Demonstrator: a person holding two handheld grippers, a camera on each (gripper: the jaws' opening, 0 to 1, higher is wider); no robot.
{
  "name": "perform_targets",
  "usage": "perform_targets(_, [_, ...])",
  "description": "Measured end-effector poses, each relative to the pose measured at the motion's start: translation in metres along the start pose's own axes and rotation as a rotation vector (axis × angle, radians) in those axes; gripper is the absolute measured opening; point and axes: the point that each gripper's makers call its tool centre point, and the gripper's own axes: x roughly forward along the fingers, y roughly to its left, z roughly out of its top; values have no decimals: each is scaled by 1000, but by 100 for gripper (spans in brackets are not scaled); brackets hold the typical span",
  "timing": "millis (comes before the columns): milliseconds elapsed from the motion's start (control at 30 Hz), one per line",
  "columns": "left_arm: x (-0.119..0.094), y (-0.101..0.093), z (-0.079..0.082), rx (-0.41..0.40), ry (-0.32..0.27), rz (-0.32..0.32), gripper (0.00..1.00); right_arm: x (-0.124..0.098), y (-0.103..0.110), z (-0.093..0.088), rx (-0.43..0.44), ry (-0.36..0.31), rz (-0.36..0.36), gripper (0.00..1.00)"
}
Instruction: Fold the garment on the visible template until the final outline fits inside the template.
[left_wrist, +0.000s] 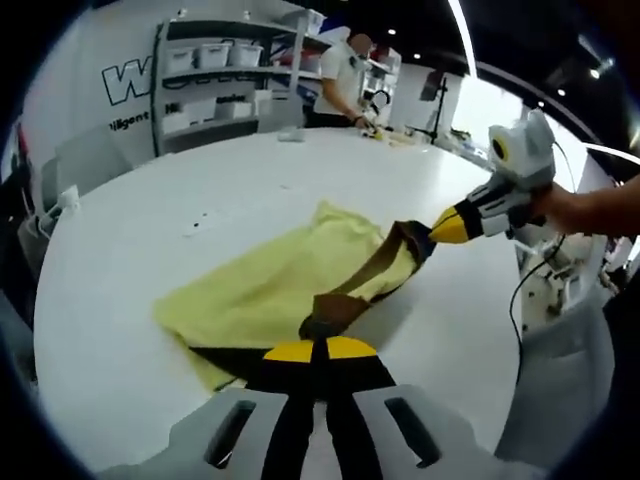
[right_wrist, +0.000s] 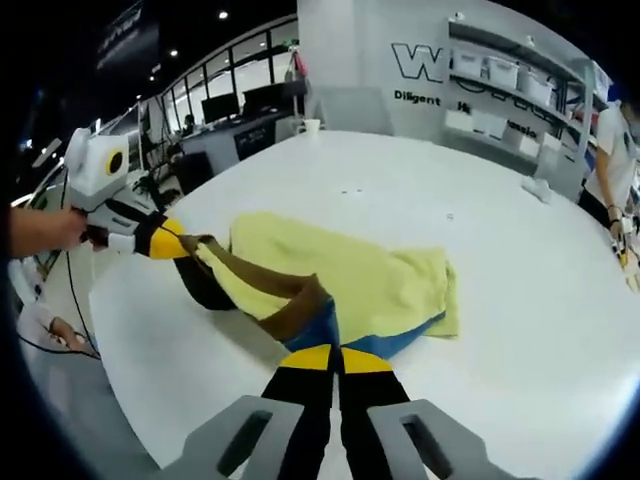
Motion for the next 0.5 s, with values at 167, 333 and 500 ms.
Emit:
perform_targets(167, [-8, -8, -4, -6, -6, -22, 0, -8, 5, -4, 6, 0, 6, 0])
perform_targets(333, [-14, -16, -7, -7, -5, -45, 0, -20, 11, -9, 6, -11, 17, 0])
perform_targets(500, [-17, -25, -13, -20, 5, -77, 0, -28, 14, -12, 5, -15, 23, 0])
